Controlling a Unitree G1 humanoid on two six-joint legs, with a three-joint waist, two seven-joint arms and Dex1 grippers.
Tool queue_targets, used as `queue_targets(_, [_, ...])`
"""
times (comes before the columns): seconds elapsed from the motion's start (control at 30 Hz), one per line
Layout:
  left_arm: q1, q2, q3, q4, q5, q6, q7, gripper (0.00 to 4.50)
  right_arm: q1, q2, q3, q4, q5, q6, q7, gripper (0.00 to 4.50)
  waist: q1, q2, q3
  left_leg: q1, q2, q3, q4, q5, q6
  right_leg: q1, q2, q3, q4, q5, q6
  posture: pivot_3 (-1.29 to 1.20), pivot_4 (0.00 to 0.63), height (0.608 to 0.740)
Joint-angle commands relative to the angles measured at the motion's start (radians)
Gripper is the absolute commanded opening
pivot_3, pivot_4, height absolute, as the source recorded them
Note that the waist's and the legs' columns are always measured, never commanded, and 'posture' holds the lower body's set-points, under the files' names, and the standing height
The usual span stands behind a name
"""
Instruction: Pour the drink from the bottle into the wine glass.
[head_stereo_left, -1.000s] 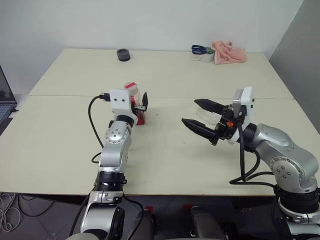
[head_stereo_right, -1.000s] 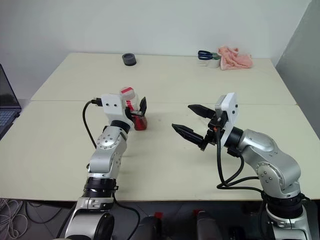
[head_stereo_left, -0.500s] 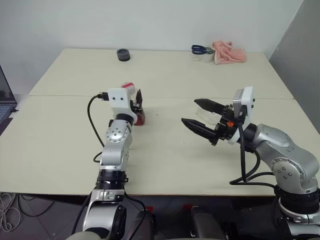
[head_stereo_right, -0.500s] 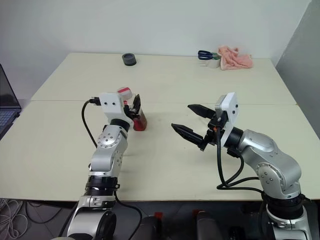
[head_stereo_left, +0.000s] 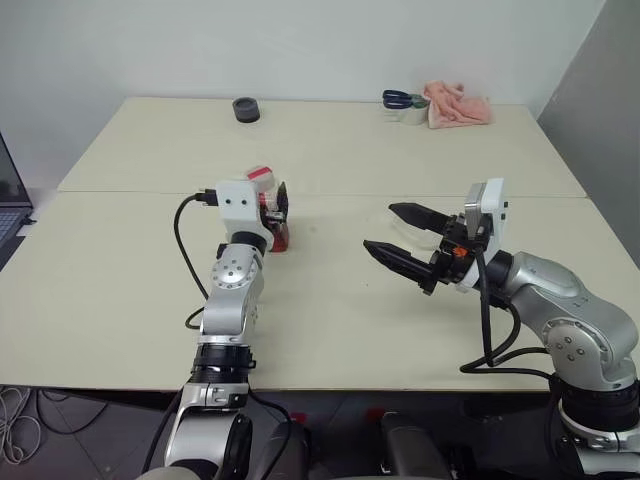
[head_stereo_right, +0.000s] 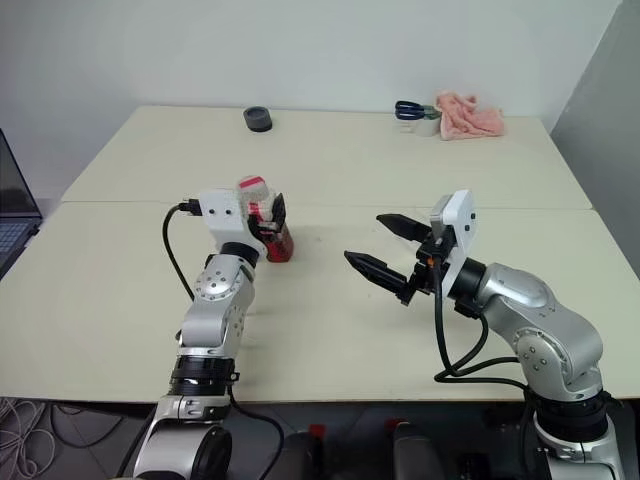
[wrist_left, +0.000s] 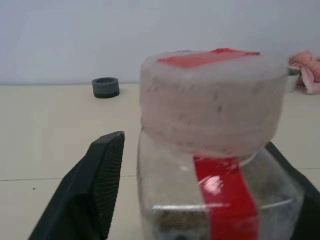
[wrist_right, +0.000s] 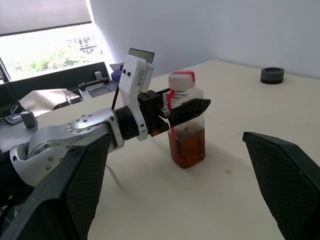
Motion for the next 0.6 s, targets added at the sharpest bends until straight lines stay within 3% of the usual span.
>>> queue_targets(0.03, [-0.002, 0.006, -0.001, -0.023, 0.012, 0.001, 0.005, 4.48, -0.008, -0.004, -0.015, -0.036, 0.017, -0.01, -0.005, 4.5, 0.0, 0.0, 0.0, 0.0, 0.0, 0.0, 0.0, 0.0, 0.0, 0.0, 0.0, 0.0, 0.0, 0.0, 0.0, 0.0, 0.15, 0.74])
queue_targets(0.37, [0.002, 0.006, 0.001, -0.02, 0.004, -0.012, -0.008, 4.48, 0.0, -0.005, -0.01, -0.044, 0.016, -0.01, -0.014, 4.5, 0.0, 0.0, 0.0, 0.0, 0.0, 0.0, 0.0, 0.0, 0.0, 0.0, 0.0, 0.0, 0.0, 0.0, 0.0, 0.0, 0.15, 0.74])
queue_targets(0.6, [0.005, 0.005, 0.005, -0.021, 0.004, -0.02, -0.015, 2.36, 0.008, -0.001, -0.009, -0.05, 0.021, -0.008, -0.026, 4.5, 0.0, 0.0, 0.0, 0.0, 0.0, 0.0, 0.0, 0.0, 0.0, 0.0, 0.0, 0.0, 0.0, 0.0, 0.0, 0.0, 0.15, 0.74])
